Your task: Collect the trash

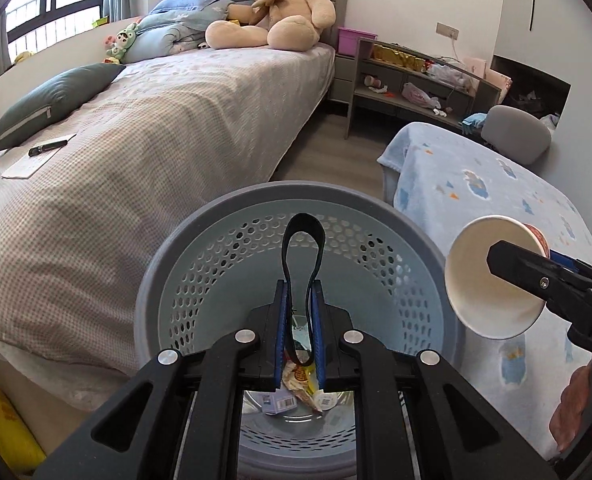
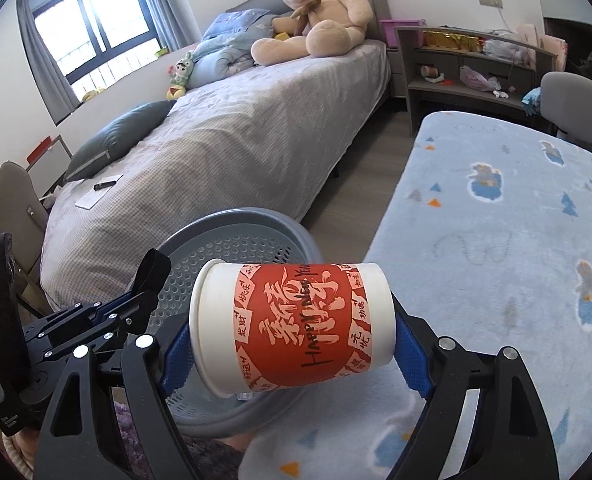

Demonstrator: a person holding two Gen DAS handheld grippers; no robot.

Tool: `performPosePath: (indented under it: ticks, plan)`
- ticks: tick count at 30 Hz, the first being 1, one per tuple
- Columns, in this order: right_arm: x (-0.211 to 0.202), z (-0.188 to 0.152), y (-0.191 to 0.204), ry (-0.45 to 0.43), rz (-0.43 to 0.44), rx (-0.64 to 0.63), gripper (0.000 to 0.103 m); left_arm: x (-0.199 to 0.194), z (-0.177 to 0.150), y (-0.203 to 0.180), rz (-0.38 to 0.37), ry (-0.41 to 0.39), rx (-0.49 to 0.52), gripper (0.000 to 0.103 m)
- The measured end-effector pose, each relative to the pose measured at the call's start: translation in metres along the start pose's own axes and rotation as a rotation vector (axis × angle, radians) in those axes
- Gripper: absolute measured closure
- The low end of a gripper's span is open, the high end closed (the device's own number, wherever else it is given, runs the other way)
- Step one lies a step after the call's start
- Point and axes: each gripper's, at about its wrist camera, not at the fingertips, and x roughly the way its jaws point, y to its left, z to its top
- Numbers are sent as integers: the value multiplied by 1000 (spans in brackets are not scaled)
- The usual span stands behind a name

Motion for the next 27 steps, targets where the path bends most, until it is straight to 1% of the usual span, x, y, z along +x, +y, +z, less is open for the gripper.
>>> performPosePath:
  ticks: [5, 12, 14, 17, 20, 22, 27]
  plan:
    - [24, 1, 22, 20, 4, -28, 23, 12, 1, 20, 21, 0, -27, 91]
    - [45, 4, 33, 33, -1, -45, 22, 23, 1, 33, 25, 7, -53, 91]
    - [46, 4, 35, 29, -8, -53, 22, 24, 1, 35, 31, 3, -52, 88]
    - [48, 5, 34, 33, -2, -40, 20, 25, -1, 38, 41, -3, -55, 75]
    - [50, 4, 31, 40, -2, -26, 19, 24, -3, 42, 45, -7, -68, 60]
    - [51, 2, 31, 44, -2, -23, 18, 23, -3, 44, 47, -11, -72, 55]
    - [48, -3, 34, 40, -20, -35, 17, 20, -7, 44, 55, -20, -74, 47]
